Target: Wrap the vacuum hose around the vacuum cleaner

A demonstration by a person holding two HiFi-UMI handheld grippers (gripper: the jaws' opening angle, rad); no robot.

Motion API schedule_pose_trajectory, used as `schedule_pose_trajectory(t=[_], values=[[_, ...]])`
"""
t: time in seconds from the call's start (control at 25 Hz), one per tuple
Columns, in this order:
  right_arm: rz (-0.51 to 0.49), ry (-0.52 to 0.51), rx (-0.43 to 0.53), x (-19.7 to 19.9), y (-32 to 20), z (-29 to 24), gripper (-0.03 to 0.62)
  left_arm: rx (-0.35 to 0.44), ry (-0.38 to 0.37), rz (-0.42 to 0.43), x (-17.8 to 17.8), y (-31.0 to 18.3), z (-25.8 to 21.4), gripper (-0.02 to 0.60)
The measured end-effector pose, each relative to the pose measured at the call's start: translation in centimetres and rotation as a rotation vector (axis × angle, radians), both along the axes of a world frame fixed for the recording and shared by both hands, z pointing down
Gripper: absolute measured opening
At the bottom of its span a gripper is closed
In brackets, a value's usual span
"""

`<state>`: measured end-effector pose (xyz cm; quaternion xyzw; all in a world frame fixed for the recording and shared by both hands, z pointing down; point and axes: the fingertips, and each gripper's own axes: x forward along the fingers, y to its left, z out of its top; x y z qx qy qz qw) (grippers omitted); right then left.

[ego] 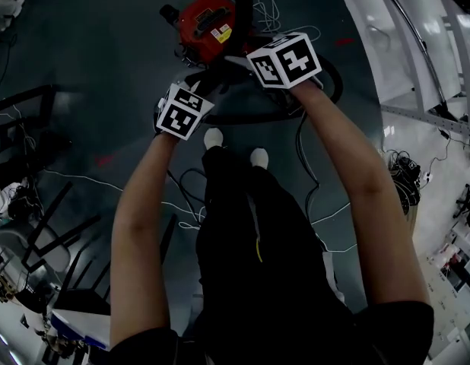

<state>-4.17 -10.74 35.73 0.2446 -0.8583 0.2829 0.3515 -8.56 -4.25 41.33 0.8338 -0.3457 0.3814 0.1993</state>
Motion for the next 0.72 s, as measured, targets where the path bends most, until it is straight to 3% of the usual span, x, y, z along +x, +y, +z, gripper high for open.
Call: schedule_pose_trajectory(t=[0.08, 0.24, 0.32, 0.36, 0.64, 0.72], values=[[0.044, 0.007, -0.038, -0.3, -0.7, 0.7, 0.316, 0.016, -0.003, 0.02, -0.4, -0.4, 0.1, 0.172], [0.129, -0.058, -0.143, -2.2, -1.6, 1.3, 0.309, 0.069, -0.029, 0.138, 0.0, -0.3, 0.2, 0.17], [0.193, -0.07, -0.198, -2.7, -2.1, 2.0, 0.227, 0.072, -0.019, 0.165, 0.1, -0.1, 0.6, 0.17], [0.218, -0.07, -0.219, -2.8, -2.3, 2.3, 0.164, 0.067, -0.01, 0.168, 0.0, -0.2, 0.8, 0.17], [0.224, -0.063, -0.297, -4.4, -3.0, 2.7, 0.138, 0.076, 0.058, 0.142, -1.1, -0.9, 1.9, 0.183], [0.234, -0.072, -0.317, -4.7, -3.5, 2.4, 0.137, 0.073, 0.068, 0.134, -1.1, -0.9, 2.4, 0.251]])
